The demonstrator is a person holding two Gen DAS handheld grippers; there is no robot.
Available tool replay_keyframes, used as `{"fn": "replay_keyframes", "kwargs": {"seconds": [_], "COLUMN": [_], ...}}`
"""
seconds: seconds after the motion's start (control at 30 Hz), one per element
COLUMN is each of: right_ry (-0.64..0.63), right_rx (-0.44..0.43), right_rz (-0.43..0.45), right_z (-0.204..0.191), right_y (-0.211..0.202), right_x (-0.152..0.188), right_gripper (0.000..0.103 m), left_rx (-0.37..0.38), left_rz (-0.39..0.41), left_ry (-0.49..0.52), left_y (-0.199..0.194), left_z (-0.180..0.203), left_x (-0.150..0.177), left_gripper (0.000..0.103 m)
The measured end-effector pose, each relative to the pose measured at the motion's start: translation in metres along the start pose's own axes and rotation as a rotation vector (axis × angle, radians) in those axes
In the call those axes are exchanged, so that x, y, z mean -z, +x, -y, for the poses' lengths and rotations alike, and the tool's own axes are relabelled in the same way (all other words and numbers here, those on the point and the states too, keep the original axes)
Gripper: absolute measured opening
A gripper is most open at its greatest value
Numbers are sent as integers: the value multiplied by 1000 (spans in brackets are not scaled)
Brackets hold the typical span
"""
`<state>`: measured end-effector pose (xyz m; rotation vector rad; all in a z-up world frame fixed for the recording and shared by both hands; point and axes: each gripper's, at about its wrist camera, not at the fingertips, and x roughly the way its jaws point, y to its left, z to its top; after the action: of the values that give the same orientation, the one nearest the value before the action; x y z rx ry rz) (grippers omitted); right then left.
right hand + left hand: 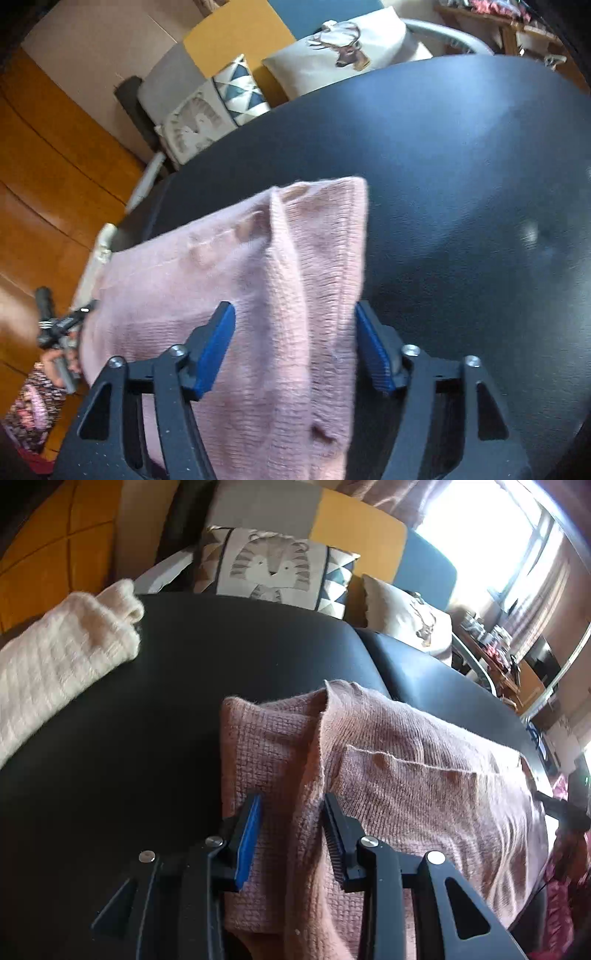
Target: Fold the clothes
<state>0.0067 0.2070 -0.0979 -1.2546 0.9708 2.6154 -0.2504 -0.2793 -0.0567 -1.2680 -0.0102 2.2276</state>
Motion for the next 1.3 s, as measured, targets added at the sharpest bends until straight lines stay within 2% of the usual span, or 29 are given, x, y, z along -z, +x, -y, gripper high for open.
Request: {"fn": "replay_keyframes", "kwargs": {"seconds": [0.17, 0.27, 0.3, 0.33, 0.43, 0.53, 0.6, 0.67, 0.77, 0.9, 1.03, 1.1, 1.13, 1.2, 1.3], "right_ry": [37, 57, 44, 25, -16, 25, 42, 51, 64, 86, 132, 135, 121, 88, 35], "right_rx": [-76, -125, -116, -100, 0, 6, 6, -11, -33, -38, -51, -58, -66, -73, -100], "right_rz": [4, 4, 5, 1, -33, -59, -52, -39, -33, -51, -60, -63, -64, -68, -81], "right_z": [4, 6, 5, 3, -4, -4, -8, -12, -20, -37, -56, -73, -86, -109, -155], "right_y": [2, 7, 9, 10, 14, 12, 8, 1, -12, -19, -29, -38, -43, -51, -57], "right_x": [-3, -1, -1, 0, -3, -6, -8, -11, -16, -24, -31, -35, -38, -43, -51], "right_gripper": [72, 70, 67, 58, 38, 28, 26, 25, 24, 23, 22, 22, 21, 21, 19], "left_rx": [49, 43, 32, 23, -16, -88, -136, -136, -56, 50, -17, -66, -64, -23, 34], "left_rz": [-21, -18, -13, -10, -5, 47, 119, 194, 248, 175, 45, 89, 94, 87, 133], "left_ry": [-7, 11, 25, 33, 45, 46, 48, 51, 68, 110, 191, 258, 279, 265, 215], "left_y": [0, -1, -1, -1, -3, -14, -28, -45, -59, -36, 11, 15, 13, 7, -11], "left_z": [-9, -7, -5, -4, 3, 12, 21, 32, 52, 90, 123, 135, 139, 138, 127], "left_x": [-3, -3, -2, -1, -2, -4, -4, -1, 5, 18, 34, 41, 42, 41, 41], "left_gripper": [34, 34, 34, 34, 34, 34, 34, 34, 34, 34, 34, 35, 35, 35, 35]}}
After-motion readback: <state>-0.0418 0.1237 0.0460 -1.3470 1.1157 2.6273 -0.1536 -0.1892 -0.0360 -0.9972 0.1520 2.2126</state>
